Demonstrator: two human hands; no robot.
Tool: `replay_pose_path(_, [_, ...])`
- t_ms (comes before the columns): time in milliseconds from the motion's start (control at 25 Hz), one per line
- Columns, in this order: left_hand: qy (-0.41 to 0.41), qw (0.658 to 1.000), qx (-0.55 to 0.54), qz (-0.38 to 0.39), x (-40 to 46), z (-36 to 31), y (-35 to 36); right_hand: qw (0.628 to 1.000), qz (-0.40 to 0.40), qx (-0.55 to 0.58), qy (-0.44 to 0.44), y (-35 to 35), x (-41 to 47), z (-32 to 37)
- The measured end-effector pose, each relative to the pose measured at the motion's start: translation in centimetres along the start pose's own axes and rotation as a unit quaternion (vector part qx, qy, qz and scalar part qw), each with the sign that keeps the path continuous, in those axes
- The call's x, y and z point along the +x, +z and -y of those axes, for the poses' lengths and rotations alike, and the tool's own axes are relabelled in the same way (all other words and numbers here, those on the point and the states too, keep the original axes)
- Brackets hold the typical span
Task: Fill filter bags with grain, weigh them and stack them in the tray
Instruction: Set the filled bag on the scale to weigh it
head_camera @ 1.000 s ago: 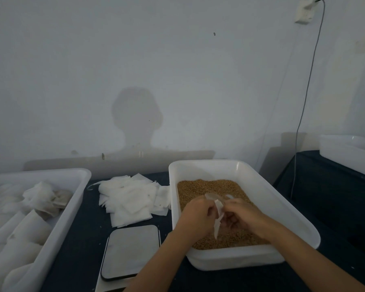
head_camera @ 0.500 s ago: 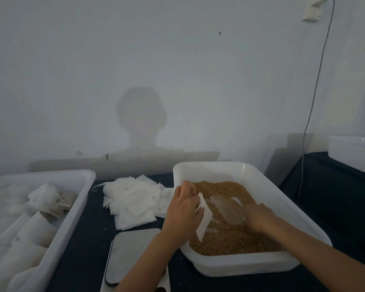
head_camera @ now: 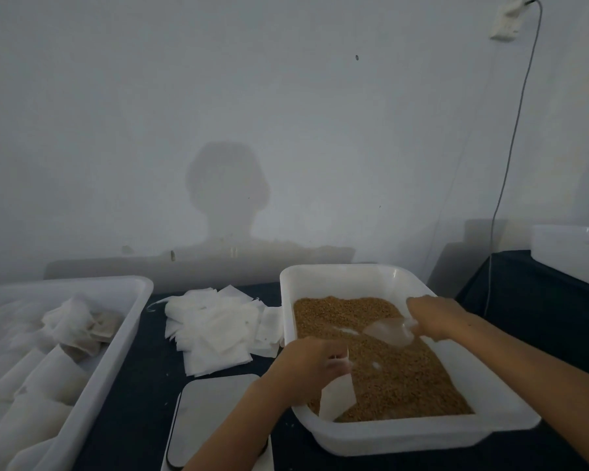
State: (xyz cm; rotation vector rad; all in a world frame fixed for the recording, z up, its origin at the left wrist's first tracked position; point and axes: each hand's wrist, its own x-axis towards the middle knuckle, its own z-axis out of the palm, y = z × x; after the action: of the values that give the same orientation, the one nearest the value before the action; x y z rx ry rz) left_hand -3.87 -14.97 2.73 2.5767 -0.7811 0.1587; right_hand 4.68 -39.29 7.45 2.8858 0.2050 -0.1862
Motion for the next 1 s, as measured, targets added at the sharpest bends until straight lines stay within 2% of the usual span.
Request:
replay_pose_path(320, [0.007,0.998,0.034,0.059,0.3,-0.5,0.0,0.995,-0.062,0.060,-0.045,1.5,7.1,4.8])
replay_pose_path(600, [0.023,0.999,0.033,0.036,0.3,0.3,0.3,0.980,-0.100,0.172,-0.020,4.9,9.0,6.4])
replay_pose_path(760, [0.022,1.000,0.014,-0.002,0.3,1.1,0.5,0.971,-0.094,0.218,-0.032,3.9,7.1,4.8])
replay_pose_path(1000, [0.001,1.000,-0.004,0.001,1.7,1.2,0.1,0.952,-0.060,0.290,-0.079,-0.2,-0.7,-0.9])
